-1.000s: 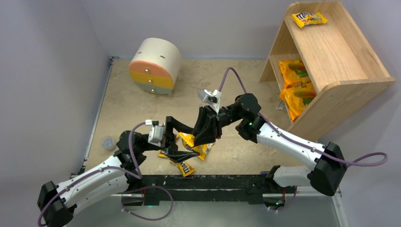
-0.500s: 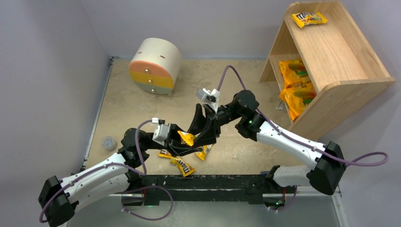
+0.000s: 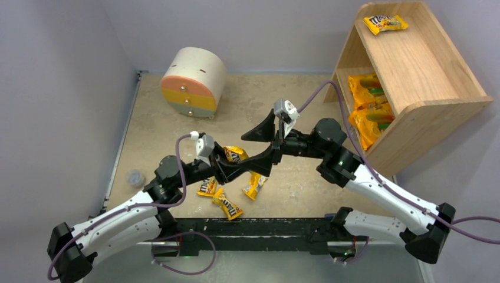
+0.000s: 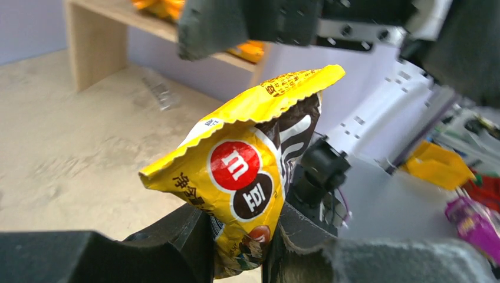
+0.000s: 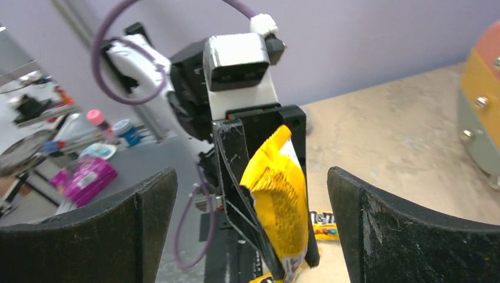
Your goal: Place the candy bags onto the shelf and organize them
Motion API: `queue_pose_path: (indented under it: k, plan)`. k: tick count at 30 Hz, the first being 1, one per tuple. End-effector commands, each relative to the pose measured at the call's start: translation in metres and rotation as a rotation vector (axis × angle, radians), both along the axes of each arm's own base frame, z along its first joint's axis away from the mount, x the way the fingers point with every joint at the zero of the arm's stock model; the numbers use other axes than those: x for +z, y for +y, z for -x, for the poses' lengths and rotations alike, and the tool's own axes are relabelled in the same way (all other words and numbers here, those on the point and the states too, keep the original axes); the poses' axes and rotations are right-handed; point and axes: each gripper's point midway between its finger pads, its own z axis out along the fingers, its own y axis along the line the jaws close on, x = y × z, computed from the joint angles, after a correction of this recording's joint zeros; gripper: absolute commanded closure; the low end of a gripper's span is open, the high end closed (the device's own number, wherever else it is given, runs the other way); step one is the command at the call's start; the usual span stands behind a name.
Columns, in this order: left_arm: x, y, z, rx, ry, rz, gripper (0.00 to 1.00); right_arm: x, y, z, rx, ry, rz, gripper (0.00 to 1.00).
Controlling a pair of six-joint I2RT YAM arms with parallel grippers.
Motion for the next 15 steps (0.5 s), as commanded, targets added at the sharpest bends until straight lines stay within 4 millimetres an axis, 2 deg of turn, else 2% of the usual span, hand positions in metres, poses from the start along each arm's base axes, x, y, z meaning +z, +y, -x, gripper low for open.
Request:
queue_pose_path:
  k: [1, 4, 7, 12, 15]
  plan:
    - [0.009, 0.009, -0.037, 0.207, 0.143, 0.009, 1.0, -0.031, 0.0, -0.039, -0.195, 0.011, 0.068, 0.01]
    - [0.004, 0.003, -0.041, 0.206, 0.167, -0.027, 1.0, -0.042, 0.01, -0.041, -0.16, 0.021, 0.106, 0.04]
    - [0.001, 0.0, -0.042, 0.197, 0.175, -0.036, 1.0, -0.052, 0.016, -0.053, -0.192, 0.03, 0.13, 0.12]
    - [-0.009, 0.002, -0.045, 0.225, 0.206, -0.062, 1.0, -0.061, 0.013, -0.069, -0.286, 0.068, 0.14, 0.59]
    - [-0.01, 0.005, -0.043, 0.227, 0.202, -0.07, 1.0, -0.061, 0.011, -0.063, -0.271, 0.066, 0.122, 0.75]
